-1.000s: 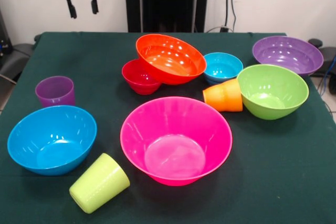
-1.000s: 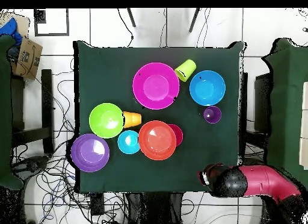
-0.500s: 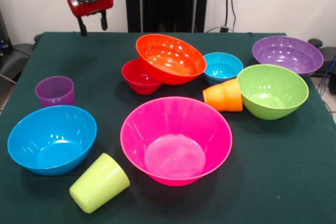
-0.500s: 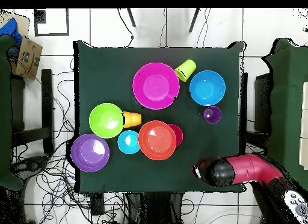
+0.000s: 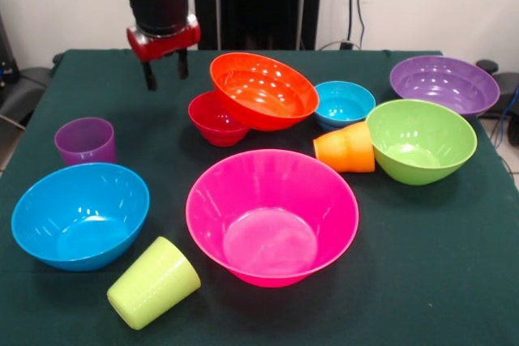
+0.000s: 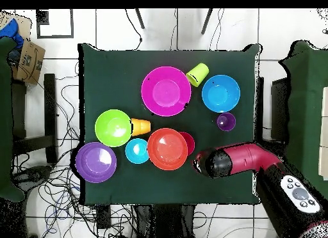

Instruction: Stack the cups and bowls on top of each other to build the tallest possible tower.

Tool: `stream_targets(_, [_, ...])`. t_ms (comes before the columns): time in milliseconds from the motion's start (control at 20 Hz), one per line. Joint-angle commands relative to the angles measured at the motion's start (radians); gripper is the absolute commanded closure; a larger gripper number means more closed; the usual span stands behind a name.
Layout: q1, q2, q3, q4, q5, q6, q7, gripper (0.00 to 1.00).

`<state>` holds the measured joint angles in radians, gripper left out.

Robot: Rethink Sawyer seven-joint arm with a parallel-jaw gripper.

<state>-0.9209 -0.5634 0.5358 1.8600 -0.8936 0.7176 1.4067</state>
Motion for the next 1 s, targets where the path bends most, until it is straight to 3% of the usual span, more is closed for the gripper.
stream_targets(50, [0.084,0.126,-0.007,-0.177,-0.018,-0.088,0.071,0.0])
stream_targets(450, [0.192,0.147,-0.015,-0.26,0.024,0.016,0.065,0.0])
stream_targets(1000, [0.226,0.059,-0.03,-0.251,0.118,0.1,0.024,0.0])
